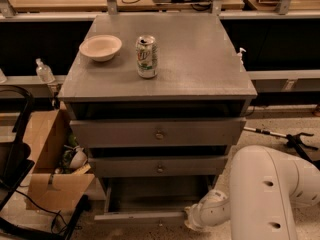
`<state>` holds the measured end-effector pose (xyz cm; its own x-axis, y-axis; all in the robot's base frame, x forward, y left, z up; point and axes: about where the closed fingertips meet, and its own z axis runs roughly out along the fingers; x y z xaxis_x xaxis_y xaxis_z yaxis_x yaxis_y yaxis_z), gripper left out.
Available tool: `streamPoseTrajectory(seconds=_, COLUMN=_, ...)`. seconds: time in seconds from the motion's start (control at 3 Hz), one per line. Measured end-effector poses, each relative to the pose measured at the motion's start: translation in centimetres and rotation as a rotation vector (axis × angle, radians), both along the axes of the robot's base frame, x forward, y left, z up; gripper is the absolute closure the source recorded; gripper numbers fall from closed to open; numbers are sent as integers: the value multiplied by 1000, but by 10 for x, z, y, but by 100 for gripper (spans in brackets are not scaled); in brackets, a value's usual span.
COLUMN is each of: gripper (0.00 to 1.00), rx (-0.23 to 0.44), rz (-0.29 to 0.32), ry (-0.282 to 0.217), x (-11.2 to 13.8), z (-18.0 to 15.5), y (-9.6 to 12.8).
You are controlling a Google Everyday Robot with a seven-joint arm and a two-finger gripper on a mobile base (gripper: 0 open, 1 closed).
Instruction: Open bottom drawer
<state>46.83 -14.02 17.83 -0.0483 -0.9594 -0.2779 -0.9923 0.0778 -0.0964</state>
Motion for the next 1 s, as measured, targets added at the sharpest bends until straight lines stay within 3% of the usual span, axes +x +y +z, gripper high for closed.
streamPoseTrajectory(seconds=1.0, gripper=100, rx=2, rz=-9, ry=31, x=-17, z=5, y=0)
